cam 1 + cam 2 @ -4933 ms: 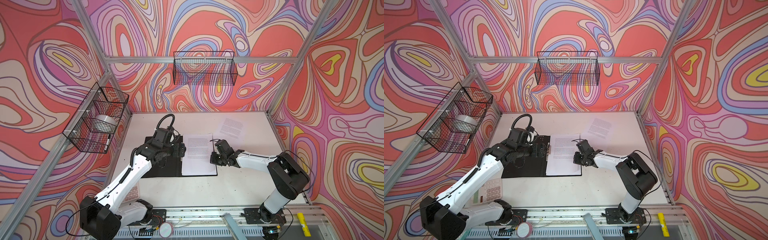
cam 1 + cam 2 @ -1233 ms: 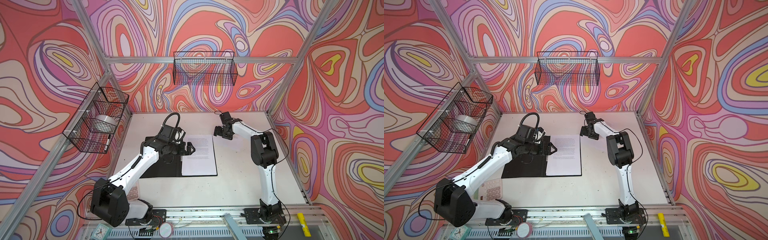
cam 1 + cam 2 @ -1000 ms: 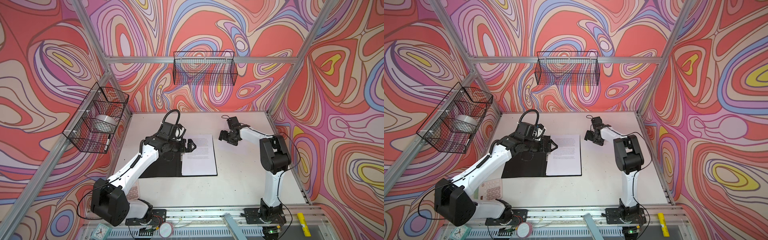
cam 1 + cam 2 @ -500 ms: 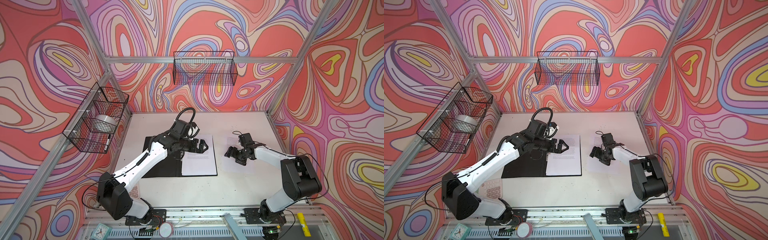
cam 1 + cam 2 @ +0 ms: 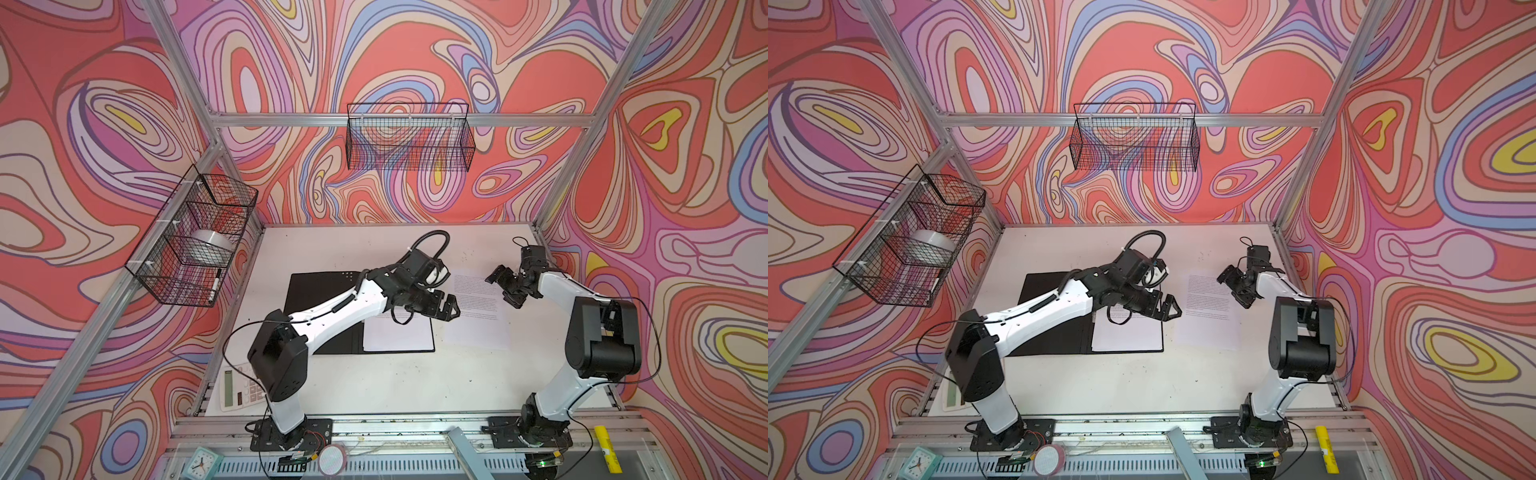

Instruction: Put the files into the folder

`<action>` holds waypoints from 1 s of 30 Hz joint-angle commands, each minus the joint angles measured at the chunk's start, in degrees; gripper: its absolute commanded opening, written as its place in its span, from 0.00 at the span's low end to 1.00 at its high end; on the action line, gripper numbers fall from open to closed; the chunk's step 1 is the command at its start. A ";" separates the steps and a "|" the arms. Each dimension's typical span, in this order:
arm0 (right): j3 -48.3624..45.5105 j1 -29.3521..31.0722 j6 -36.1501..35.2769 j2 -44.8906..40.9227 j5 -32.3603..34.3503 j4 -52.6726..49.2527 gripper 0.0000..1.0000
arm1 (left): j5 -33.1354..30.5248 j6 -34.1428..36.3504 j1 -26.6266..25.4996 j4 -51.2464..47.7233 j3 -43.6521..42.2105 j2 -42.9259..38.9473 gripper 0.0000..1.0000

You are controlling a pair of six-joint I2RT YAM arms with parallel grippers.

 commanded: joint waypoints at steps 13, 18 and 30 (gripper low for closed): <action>-1.78 -4.32 -1.11 -5.70 0.59 1.00 0.98 | 5.25 -5.13 -6.28 6.51 16.37 24.37 0.93; -0.90 -4.45 -0.21 -4.05 -0.11 3.39 0.98 | 4.88 -5.49 -6.28 5.70 17.32 26.78 0.93; 6.14 -4.44 -4.24 4.96 1.49 4.40 0.98 | 3.68 -5.75 -5.18 5.26 14.44 28.85 0.93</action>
